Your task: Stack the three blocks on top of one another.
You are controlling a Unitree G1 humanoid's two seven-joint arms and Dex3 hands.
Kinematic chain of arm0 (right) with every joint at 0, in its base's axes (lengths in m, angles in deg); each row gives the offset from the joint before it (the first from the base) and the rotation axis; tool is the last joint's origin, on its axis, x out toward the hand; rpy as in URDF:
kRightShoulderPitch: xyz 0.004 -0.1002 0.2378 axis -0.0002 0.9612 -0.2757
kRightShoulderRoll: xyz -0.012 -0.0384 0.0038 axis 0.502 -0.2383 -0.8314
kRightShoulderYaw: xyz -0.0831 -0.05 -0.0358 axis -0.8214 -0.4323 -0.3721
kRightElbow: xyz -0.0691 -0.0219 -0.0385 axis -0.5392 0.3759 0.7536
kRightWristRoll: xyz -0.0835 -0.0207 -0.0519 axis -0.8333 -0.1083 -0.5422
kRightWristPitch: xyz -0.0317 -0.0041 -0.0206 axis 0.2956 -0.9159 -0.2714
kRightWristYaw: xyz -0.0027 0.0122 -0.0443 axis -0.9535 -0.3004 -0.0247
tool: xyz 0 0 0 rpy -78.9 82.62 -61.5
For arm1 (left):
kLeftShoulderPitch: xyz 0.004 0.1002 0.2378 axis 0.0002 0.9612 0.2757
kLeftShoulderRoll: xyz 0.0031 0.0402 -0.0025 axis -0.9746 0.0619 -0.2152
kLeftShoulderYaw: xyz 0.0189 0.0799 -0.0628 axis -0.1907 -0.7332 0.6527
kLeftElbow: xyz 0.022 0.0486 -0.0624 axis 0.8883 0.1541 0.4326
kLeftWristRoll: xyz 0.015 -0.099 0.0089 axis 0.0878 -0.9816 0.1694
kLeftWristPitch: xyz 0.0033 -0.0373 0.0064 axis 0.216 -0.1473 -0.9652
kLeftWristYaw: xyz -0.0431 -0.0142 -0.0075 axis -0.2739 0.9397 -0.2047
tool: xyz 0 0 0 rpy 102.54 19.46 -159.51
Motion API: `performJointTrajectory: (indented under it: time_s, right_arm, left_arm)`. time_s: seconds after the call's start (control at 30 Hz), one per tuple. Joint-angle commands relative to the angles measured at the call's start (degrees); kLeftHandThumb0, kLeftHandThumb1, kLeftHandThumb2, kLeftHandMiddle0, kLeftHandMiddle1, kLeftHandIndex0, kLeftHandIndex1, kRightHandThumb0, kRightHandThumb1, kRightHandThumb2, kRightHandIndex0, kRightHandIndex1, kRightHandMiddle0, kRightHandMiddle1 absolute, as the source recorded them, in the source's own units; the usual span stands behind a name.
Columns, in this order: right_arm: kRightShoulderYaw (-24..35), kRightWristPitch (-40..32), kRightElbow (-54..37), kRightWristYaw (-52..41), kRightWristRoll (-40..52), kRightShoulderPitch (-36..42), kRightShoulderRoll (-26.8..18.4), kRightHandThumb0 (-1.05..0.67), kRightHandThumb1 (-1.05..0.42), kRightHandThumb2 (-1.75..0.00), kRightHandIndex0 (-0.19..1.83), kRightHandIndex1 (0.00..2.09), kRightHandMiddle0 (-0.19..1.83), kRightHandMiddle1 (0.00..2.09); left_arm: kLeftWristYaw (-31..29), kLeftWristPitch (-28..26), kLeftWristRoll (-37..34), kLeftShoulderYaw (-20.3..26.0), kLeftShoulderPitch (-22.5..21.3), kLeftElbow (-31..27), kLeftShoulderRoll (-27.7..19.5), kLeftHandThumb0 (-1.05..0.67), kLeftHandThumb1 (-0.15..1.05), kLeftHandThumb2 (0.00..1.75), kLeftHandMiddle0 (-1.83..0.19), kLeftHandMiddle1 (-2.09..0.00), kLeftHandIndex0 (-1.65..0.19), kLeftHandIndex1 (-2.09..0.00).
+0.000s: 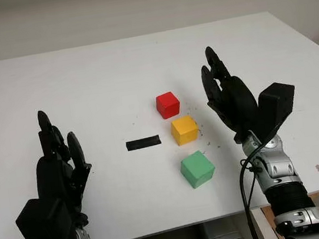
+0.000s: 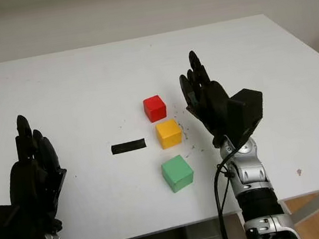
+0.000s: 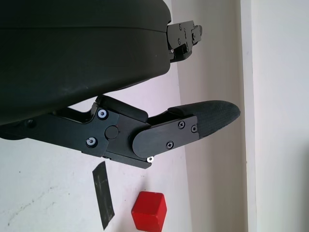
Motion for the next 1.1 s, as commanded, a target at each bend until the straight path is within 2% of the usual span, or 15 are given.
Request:
performJointTrajectory:
  time_s: [0.0, 0.2, 0.33, 0.4, 0.5, 0.57, 0.67, 0.83, 1.07]
  right_arm:
    - [-0.43, 0.38, -1.58, -0.16, 0.11, 0.65, 0.35, -0.73, -1.05, -0.54, -0.13, 0.06, -0.11, 0.06]
    - [-0.29, 0.15, -0.85, -0.37, 0.44, 0.86, 0.51, -0.69, -1.05, -0.55, -0.13, 0.05, -0.11, 0.05]
    - [1.1, -0.15, 1.97, -0.11, 1.35, -1.5, -0.02, -0.68, -1.05, -0.41, -0.14, 0.05, -0.12, 0.05]
    - [2.16, 2.13, 5.94, 0.5, 1.0, -4.91, -1.11, -0.69, -1.04, -0.19, 0.0, 0.11, 0.01, 0.11]
    - [2.31, 5.77, 12.75, -0.31, -0.5, -10.49, -3.65, -0.63, -1.01, -0.08, 0.17, 0.18, 0.16, 0.19]
    - [1.29, 8.67, 19.02, -1.66, -3.1, -15.63, -6.37, -0.56, -0.95, -0.06, 0.26, 0.22, 0.09, 0.58]
    - [-0.79, 12.23, 26.7, -1.87, -7.62, -21.75, -9.29, -0.54, -0.91, -0.04, 0.31, 0.24, 0.05, 0.77]
    - [-6.2, 19.01, 37.37, -0.2, -16.89, -30.7, -13.58, -0.5, -0.86, -0.04, 0.39, 0.27, 0.14, 0.77]
    - [-11.84, 23.66, 45.76, 0.54, -24.5, -37.87, -15.43, -0.5, -0.84, -0.05, 0.44, 0.27, 0.2, 0.69]
  left_arm:
    - [-0.07, -0.03, 0.06, 0.18, -0.56, -1.21, -0.25, -0.75, 1.05, 0.67, 0.14, -0.06, 0.14, -0.06]
    - [-0.3, -1.09, -0.03, 0.18, -1.12, -1.57, -0.47, -0.75, 1.05, 0.66, 0.14, -0.05, 0.15, -0.06]
    - [-0.46, -1.13, -0.03, 0.17, -2.19, -0.65, -0.58, -0.75, 1.05, 0.66, 0.15, -0.05, 0.15, -0.05]
    - [-0.61, -1.1, -0.09, 0.36, -2.94, -0.1, -0.84, -0.74, 1.05, 0.67, 0.16, -0.05, 0.16, -0.05]
    - [-0.69, -1.35, -0.19, 0.96, -4.6, 1.04, -1.52, -0.74, 1.05, 0.67, 0.15, -0.05, 0.16, -0.05]
    - [-0.77, -1.79, -0.51, 1.75, -6.27, 2.43, -2.24, -0.74, 1.05, 0.67, 0.15, -0.05, 0.16, -0.05]
    - [-0.79, -2.16, -0.8, 2.38, -7.94, 3.85, -2.87, -0.73, 1.05, 0.67, 0.15, -0.05, 0.15, -0.06]
    - [-0.84, -2.36, -0.93, 2.51, -8.98, 4.4, -3.28, -0.71, 1.05, 0.66, 0.14, -0.06, 0.15, -0.06]
    - [-0.66, -2.27, -0.88, 2.21, -8.08, 3.68, -2.81, -0.71, 1.05, 0.66, 0.15, -0.05, 0.14, -0.06]
